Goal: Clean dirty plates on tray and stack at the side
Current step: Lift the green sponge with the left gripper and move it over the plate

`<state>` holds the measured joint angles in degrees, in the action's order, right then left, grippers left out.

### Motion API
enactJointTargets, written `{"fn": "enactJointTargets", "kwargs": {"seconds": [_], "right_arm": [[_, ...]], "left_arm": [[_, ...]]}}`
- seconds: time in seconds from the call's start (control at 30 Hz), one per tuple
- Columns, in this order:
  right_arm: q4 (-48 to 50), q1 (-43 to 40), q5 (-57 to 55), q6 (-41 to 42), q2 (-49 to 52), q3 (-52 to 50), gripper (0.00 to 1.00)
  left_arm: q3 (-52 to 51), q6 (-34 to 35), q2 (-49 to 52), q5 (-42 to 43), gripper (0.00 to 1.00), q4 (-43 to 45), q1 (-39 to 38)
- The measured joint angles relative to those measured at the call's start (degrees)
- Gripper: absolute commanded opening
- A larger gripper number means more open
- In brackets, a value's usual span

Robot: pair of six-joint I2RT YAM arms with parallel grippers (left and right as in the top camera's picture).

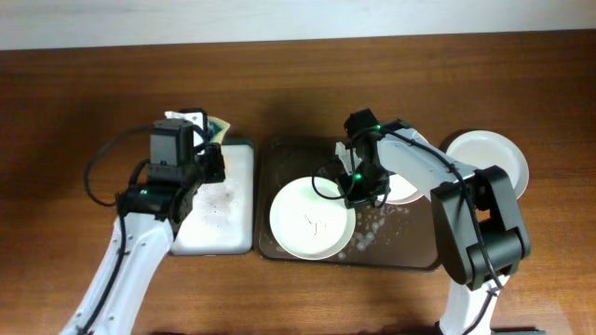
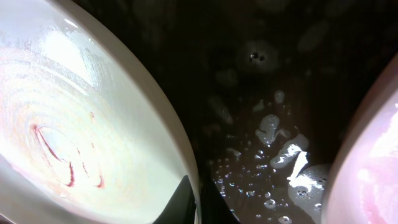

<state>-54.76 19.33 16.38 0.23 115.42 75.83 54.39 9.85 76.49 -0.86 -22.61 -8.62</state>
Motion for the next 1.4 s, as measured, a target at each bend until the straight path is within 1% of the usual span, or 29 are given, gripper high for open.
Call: {"fn": "enactJointTargets", "kwargs": {"seconds": [0.07, 0.17, 0.27, 0.33, 0.4, 0.57, 0.93, 1.03, 1.1, 1.13, 1.2, 1.3, 1.4], "right_arm": [[0.0, 0.0, 0.0, 0.0, 0.0, 0.0, 0.05], [0.0, 0.0, 0.0, 0.0, 0.0, 0.0, 0.05], [0.0, 0.0, 0.0, 0.0, 0.0, 0.0, 0.05], [0.0, 0.0, 0.0, 0.0, 0.0, 0.0, 0.05], [0.0, 0.0, 0.0, 0.0, 0.0, 0.0, 0.05], [0.0, 0.0, 0.0, 0.0, 0.0, 0.0, 0.05], [0.0, 0.0, 0.0, 0.0, 0.0, 0.0, 0.05], [0.0, 0.0, 0.0, 0.0, 0.0, 0.0, 0.04], [0.0, 0.0, 0.0, 0.0, 0.0, 0.0, 0.04], [0.0, 0.0, 0.0, 0.0, 0.0, 0.0, 0.04], [0.0, 0.0, 0.0, 0.0, 0.0, 0.0, 0.05], [0.0, 0.0, 0.0, 0.0, 0.0, 0.0, 0.04], [0.0, 0.0, 0.0, 0.0, 0.0, 0.0, 0.05]], "left_arm": [[0.0, -2.5, -2.4, -3.0, 0.00, 0.2, -0.6], [0.0, -4.3, -4.9, -6.8, 0.00, 0.2, -3.0], [0.0, -5.3, -7.9, -15.0, 0.00, -0.5, -10.0], [0.0, -4.9, -8.3, -20.2, 0.00, -2.0, -13.3], [0.0, -3.8, -8.2, -23.7, 0.00, -3.7, -15.8], [0.0, -1.6, -8.3, -28.0, 0.00, -4.2, -16.1], [0.0, -1.1, -8.2, -28.6, 0.00, -4.6, -16.1], [0.0, -0.6, -7.4, -27.6, 0.00, -4.6, -16.1], [0.0, 1.4, -6.2, -25.5, 0.00, -5.8, -16.1], [0.0, 3.7, -5.0, -24.0, 0.00, -7.2, -16.1], [-0.1, 10.3, -0.5, -21.6, 0.00, -10.8, -16.1], [-0.1, 16.3, 6.4, -20.2, 0.00, -12.7, -16.1], [-0.1, 19.3, 13.0, -17.6, 0.00, -12.5, -16.1]]}}
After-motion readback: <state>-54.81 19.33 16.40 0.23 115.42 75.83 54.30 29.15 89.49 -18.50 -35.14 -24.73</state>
